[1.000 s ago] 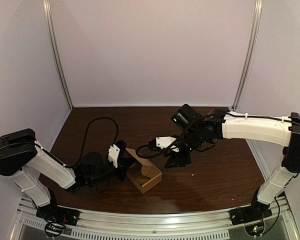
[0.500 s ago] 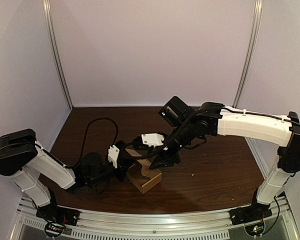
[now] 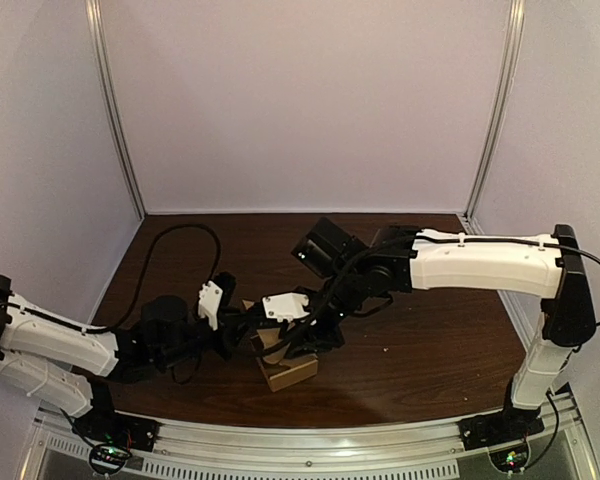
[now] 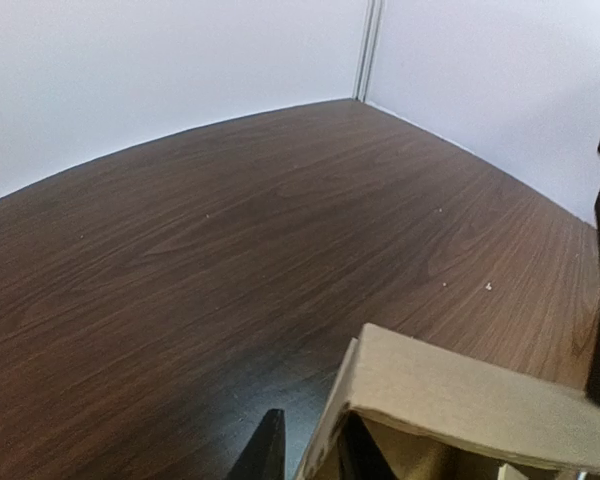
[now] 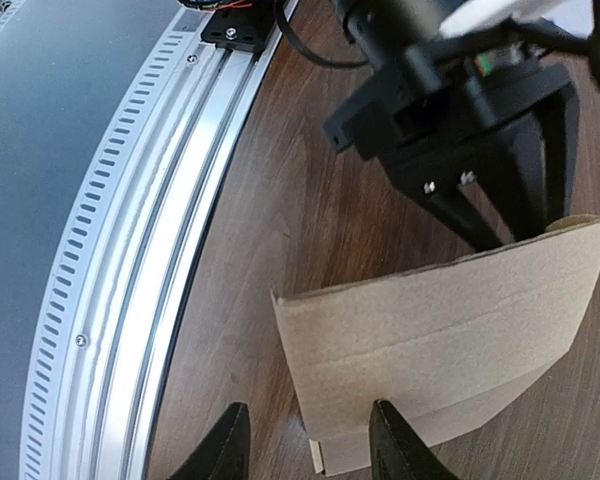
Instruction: Fold the paper box
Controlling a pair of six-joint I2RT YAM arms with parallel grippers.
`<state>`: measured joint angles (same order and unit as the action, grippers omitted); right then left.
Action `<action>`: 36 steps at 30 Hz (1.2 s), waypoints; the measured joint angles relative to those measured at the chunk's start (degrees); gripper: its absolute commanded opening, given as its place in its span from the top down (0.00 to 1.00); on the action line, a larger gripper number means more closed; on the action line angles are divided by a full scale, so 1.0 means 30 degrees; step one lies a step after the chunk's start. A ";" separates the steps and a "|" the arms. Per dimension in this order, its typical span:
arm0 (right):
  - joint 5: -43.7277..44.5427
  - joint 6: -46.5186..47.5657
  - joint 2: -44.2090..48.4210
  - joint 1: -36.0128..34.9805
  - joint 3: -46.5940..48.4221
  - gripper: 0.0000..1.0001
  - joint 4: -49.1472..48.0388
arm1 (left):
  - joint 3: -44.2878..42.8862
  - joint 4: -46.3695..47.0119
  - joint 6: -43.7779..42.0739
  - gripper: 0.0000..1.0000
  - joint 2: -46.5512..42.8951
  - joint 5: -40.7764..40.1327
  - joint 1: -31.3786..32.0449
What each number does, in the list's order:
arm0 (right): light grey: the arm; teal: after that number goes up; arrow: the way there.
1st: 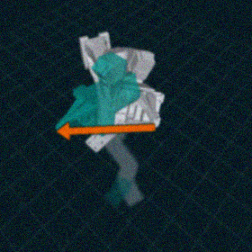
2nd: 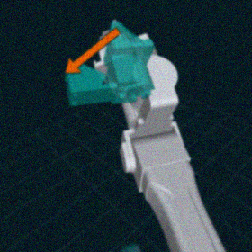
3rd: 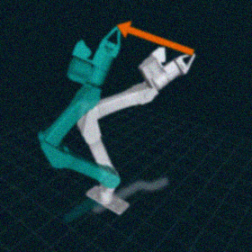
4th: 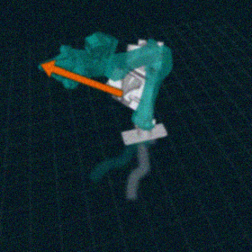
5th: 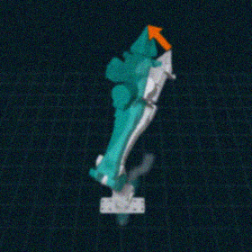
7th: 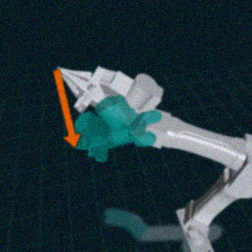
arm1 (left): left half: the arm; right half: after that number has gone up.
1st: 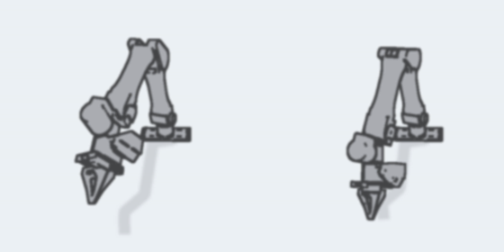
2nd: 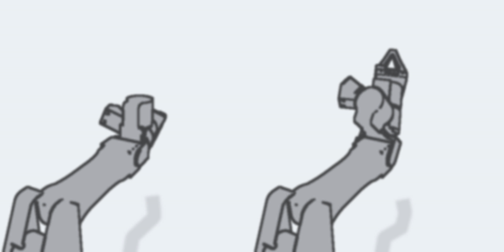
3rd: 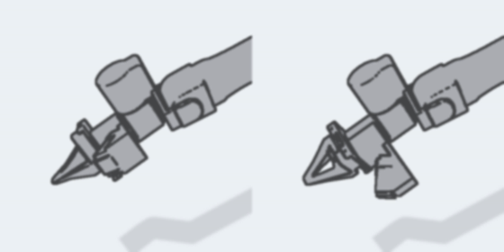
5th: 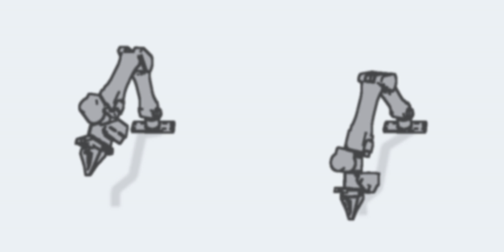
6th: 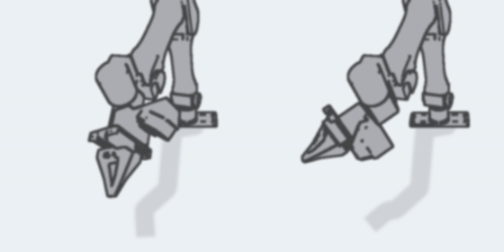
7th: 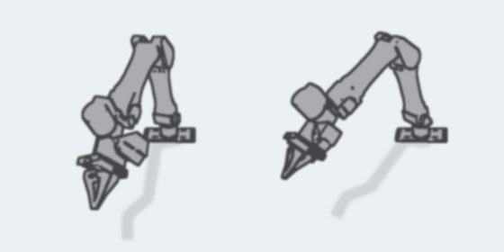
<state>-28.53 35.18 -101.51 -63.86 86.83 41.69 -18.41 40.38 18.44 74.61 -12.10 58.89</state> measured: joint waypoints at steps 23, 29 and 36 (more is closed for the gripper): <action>0.0554 -0.0007 -0.4299 -0.0852 0.0583 0.59 -0.1384 | -0.3643 -2.5864 0.6798 0.03 -1.7129 -0.7766 0.0022; 0.0401 -0.0204 -0.5107 -0.0634 0.1566 0.58 -0.0678 | -0.9639 -2.6600 0.3694 0.03 -0.9836 -0.9850 0.0015; 0.0102 -0.0350 -0.2426 0.0015 0.1690 0.49 0.0714 | -1.0965 -2.4706 0.3781 0.03 -0.6710 -1.5467 0.0044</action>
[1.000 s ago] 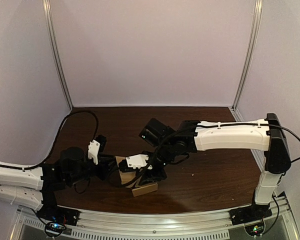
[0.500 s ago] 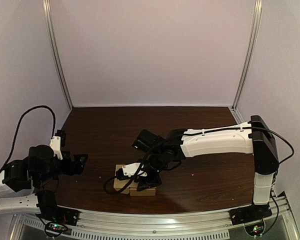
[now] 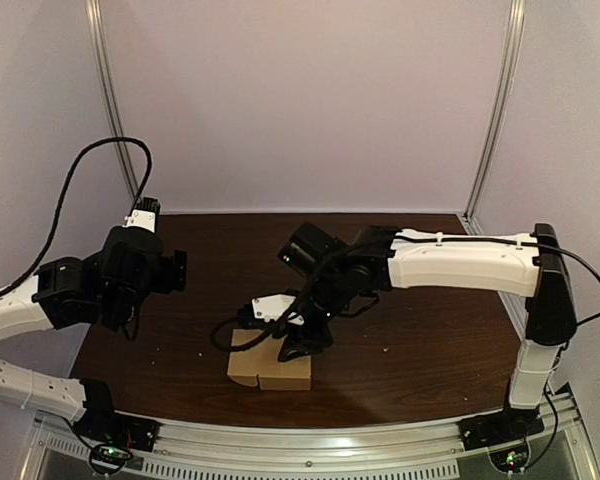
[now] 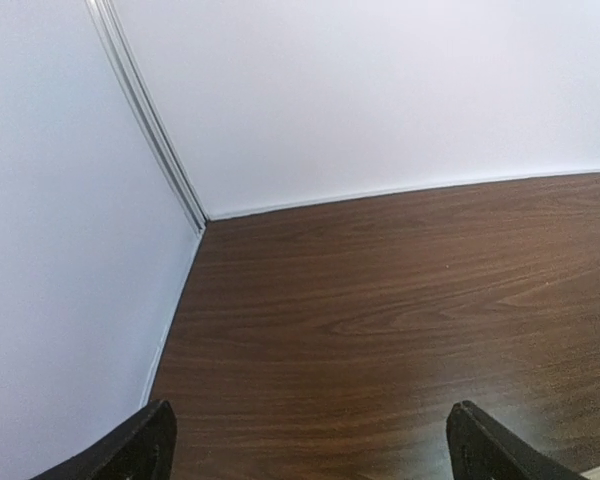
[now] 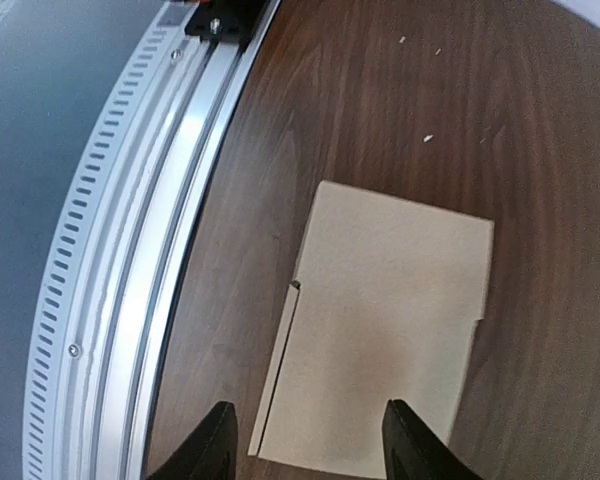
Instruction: Fold the paper box
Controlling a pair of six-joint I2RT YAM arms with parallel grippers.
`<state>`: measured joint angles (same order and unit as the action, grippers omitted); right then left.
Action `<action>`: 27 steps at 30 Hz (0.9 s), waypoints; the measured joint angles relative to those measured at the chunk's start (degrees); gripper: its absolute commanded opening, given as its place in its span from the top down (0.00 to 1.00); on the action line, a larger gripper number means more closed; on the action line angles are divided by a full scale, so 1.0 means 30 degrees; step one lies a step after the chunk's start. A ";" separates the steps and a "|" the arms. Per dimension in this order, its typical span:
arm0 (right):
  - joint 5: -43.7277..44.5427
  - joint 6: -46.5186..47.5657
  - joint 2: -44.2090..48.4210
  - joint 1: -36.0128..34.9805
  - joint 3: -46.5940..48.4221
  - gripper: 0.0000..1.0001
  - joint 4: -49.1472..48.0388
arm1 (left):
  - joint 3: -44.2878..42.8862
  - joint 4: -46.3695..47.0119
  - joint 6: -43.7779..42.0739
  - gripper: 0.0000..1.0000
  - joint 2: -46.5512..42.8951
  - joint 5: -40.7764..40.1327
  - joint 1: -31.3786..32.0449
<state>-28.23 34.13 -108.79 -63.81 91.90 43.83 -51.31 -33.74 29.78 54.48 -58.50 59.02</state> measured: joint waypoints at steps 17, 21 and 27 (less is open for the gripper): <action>0.1792 -0.1472 -0.3810 0.0940 0.3111 0.76 -0.0095 | 0.0342 -0.2535 0.2572 0.03 -0.0219 -0.1727 0.0000; 0.1785 -0.1974 -0.4838 0.1494 0.4226 0.88 0.0189 | 0.0357 -0.2820 0.2528 0.04 -0.0437 -0.1056 0.0000; 0.1574 -0.2251 -0.5282 0.1872 0.4801 0.92 0.0350 | 0.0758 -0.2776 0.2288 0.05 -0.0801 -0.0627 0.0000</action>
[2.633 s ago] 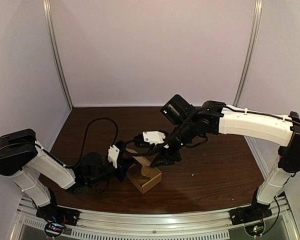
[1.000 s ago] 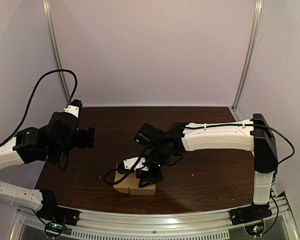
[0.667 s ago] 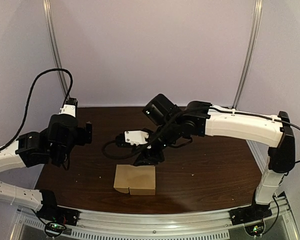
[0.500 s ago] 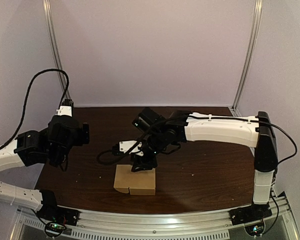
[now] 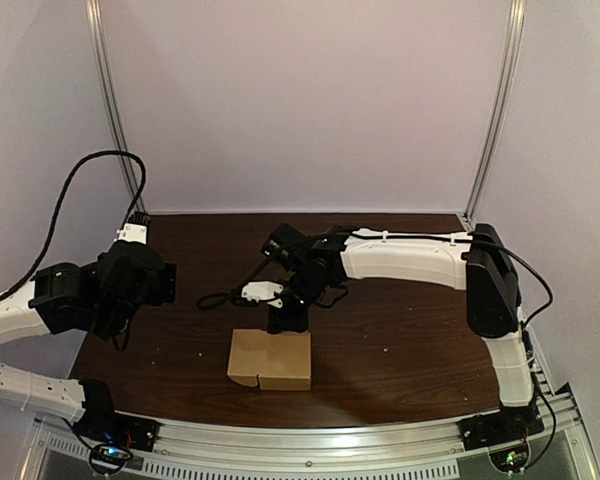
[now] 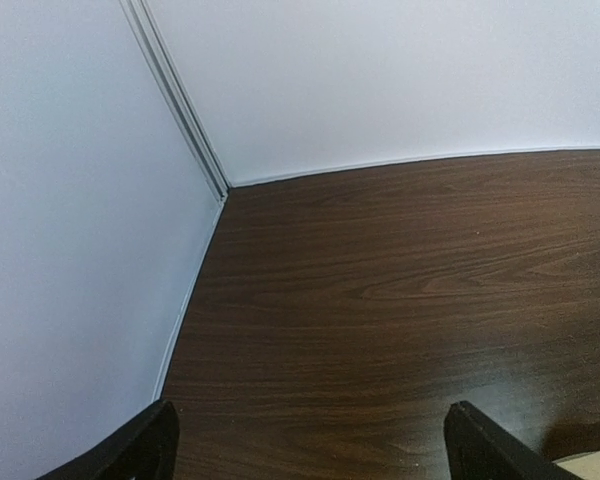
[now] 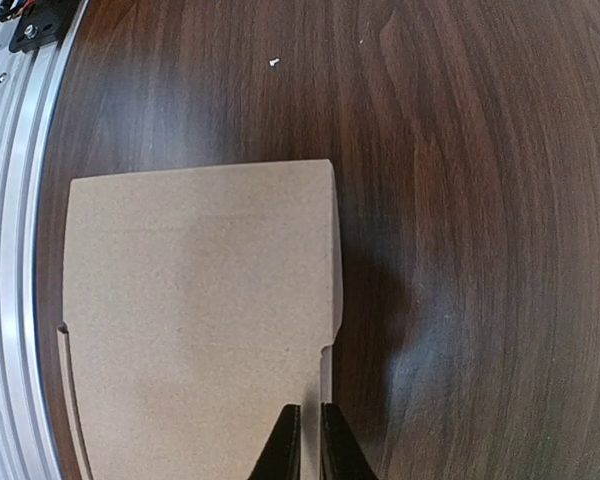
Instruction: Fold the paper box
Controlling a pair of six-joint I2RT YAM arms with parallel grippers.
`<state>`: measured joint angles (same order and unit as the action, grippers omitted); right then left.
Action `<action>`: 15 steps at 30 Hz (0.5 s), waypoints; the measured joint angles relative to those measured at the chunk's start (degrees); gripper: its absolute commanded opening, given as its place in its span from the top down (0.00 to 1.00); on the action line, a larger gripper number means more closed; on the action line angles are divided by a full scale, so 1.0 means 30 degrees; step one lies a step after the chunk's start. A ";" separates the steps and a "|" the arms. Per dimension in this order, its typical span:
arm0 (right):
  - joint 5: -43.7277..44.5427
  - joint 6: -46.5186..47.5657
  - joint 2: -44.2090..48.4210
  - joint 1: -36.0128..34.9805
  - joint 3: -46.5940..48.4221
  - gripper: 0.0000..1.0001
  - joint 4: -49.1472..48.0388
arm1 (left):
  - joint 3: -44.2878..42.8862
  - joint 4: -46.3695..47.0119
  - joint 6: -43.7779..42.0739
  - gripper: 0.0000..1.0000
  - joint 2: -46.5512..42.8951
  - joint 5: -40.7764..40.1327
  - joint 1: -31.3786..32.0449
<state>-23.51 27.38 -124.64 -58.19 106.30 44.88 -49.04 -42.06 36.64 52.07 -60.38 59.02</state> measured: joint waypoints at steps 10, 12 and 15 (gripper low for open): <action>-0.0306 -0.0262 -0.0051 -0.0146 0.0000 0.93 0.0131 | 0.0138 0.0066 0.0066 0.05 0.0750 0.0182 0.0000; -0.0299 -0.0255 -0.0073 -0.0153 0.0029 0.93 0.0153 | 0.0226 0.0095 0.0189 0.05 0.0758 0.0284 0.0000; -0.0291 -0.0277 -0.0495 -0.0182 0.0437 0.93 0.0211 | 0.0277 0.0124 0.0350 0.05 0.0750 0.0372 0.0000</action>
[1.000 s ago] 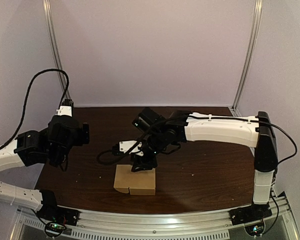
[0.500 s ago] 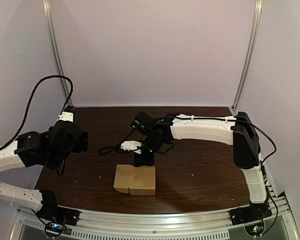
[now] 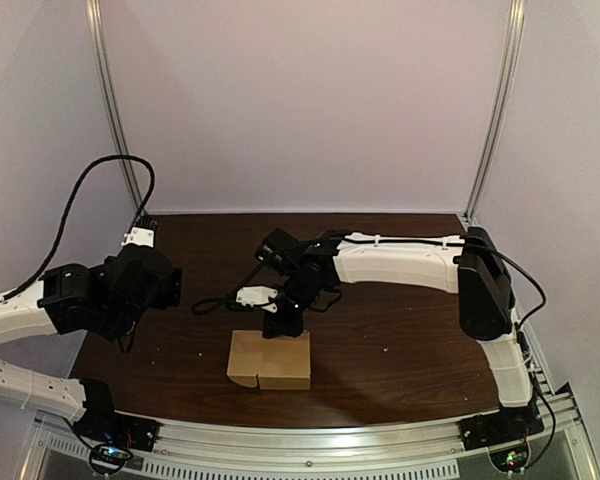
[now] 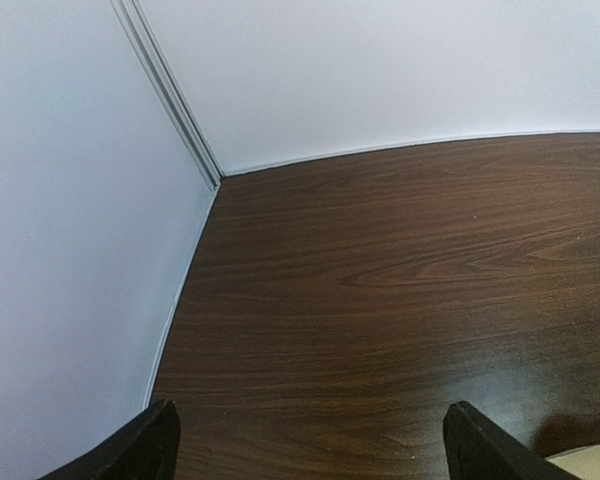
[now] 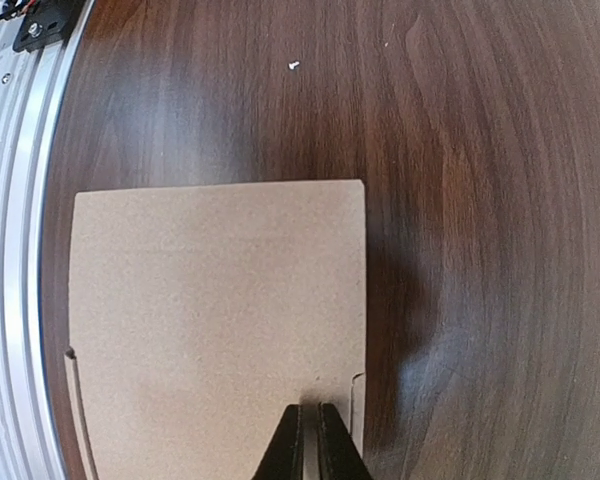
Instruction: Fold the paper box
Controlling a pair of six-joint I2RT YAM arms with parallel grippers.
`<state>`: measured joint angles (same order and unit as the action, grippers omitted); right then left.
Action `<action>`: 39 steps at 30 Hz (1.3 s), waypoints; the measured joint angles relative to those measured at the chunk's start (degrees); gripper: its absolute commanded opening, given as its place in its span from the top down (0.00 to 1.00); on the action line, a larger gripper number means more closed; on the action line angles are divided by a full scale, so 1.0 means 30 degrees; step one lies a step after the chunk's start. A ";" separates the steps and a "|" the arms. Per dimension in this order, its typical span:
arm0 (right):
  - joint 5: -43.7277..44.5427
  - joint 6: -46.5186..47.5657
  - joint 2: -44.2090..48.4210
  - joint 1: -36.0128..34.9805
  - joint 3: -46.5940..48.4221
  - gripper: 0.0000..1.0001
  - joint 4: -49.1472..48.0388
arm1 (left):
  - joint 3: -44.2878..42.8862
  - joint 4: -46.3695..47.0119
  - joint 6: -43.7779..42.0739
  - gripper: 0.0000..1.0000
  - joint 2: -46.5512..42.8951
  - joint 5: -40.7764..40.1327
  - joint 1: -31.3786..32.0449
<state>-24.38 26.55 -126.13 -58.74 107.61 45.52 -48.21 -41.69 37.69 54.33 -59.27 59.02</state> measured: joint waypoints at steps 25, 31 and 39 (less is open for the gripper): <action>0.0597 -0.0255 0.5544 0.0102 -0.1151 0.55 0.1268 | 0.1902 0.1005 0.1872 0.12 0.2382 0.2149 0.0000; 0.1100 -0.0233 0.9136 0.0641 -0.5486 0.71 -0.0678 | 0.3031 0.2667 0.2586 0.12 0.2783 0.5355 0.0000; 0.1122 0.0146 0.6681 0.0729 -0.9282 0.73 -0.0780 | 0.3177 0.3111 0.2790 0.11 0.3351 0.6477 0.0000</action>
<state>-21.02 26.98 -106.08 -56.55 79.77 43.18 -38.68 -32.36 46.06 64.38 -39.83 59.02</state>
